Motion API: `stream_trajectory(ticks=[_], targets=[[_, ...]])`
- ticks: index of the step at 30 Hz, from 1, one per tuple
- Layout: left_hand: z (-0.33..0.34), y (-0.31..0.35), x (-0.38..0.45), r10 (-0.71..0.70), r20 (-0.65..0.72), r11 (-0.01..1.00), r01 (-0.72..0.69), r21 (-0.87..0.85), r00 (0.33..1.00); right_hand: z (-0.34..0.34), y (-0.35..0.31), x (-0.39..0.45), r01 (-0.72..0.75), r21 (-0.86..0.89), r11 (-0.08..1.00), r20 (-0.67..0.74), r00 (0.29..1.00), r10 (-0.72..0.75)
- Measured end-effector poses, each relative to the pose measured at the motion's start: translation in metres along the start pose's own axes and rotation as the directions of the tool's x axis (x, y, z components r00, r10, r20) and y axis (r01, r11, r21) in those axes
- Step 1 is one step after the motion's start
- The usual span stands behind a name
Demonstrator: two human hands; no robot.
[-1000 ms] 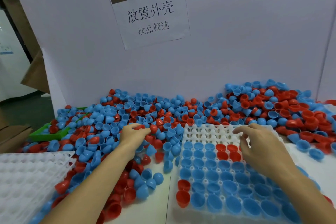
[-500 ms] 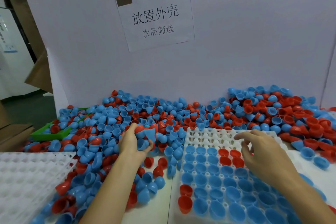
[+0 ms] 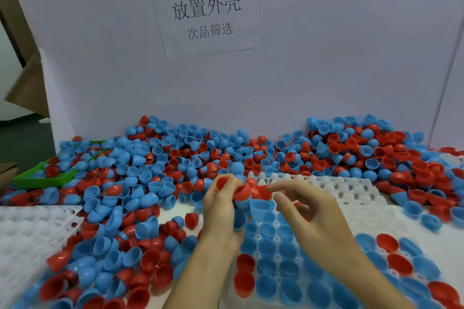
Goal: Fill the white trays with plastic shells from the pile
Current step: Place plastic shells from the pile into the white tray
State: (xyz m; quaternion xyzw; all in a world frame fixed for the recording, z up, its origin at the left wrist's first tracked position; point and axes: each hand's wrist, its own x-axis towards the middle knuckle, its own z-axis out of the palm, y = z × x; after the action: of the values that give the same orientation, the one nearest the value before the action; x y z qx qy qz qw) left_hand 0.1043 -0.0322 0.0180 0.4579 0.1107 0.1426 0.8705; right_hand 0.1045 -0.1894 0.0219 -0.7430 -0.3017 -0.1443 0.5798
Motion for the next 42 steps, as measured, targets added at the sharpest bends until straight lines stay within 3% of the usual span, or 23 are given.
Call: stream_trajectory(ticks=[7,15,20,24,29,32,36,39,42], targets=[[0.002,-0.009,-0.014,0.125,-0.099,0.983,-0.110,0.147,0.987,0.009,-0.011,-0.006,-0.106,0.113,0.988,0.127,0.988,0.091],[0.002,-0.006,-0.014,0.186,-0.116,0.963,-0.158,0.218,0.976,0.006,-0.010,-0.003,-0.171,0.083,0.982,0.162,0.974,0.156],[-0.003,0.004,-0.011,0.061,-0.164,0.997,-0.053,0.049,0.985,0.003,-0.008,-0.004,-0.212,0.156,0.965,0.269,0.949,0.165],[-0.009,0.009,-0.005,-0.015,-0.183,0.998,0.003,-0.069,0.983,-0.001,-0.003,-0.001,-0.290,0.204,0.935,0.262,0.936,0.234],[-0.014,0.013,-0.003,-0.055,-0.154,0.991,0.036,-0.126,0.987,-0.018,0.001,0.011,-0.453,0.367,0.813,0.278,0.887,0.368],[-0.016,0.015,-0.004,-0.055,-0.162,0.989,0.032,-0.144,0.985,-0.047,0.004,0.025,-0.435,0.291,0.852,0.203,0.899,0.389],[-0.014,0.014,-0.005,-0.054,-0.153,0.987,0.029,-0.160,0.987,-0.086,0.016,0.041,-0.383,0.009,0.924,-0.044,0.923,0.383],[-0.013,0.012,-0.005,-0.050,-0.132,0.988,0.030,-0.150,0.990,-0.105,0.040,0.039,-0.396,-0.234,0.888,-0.195,0.914,0.357],[-0.012,0.011,-0.005,-0.052,-0.128,0.989,0.033,-0.147,0.990,-0.116,0.060,0.034,-0.426,-0.402,0.811,-0.244,0.903,0.353]])
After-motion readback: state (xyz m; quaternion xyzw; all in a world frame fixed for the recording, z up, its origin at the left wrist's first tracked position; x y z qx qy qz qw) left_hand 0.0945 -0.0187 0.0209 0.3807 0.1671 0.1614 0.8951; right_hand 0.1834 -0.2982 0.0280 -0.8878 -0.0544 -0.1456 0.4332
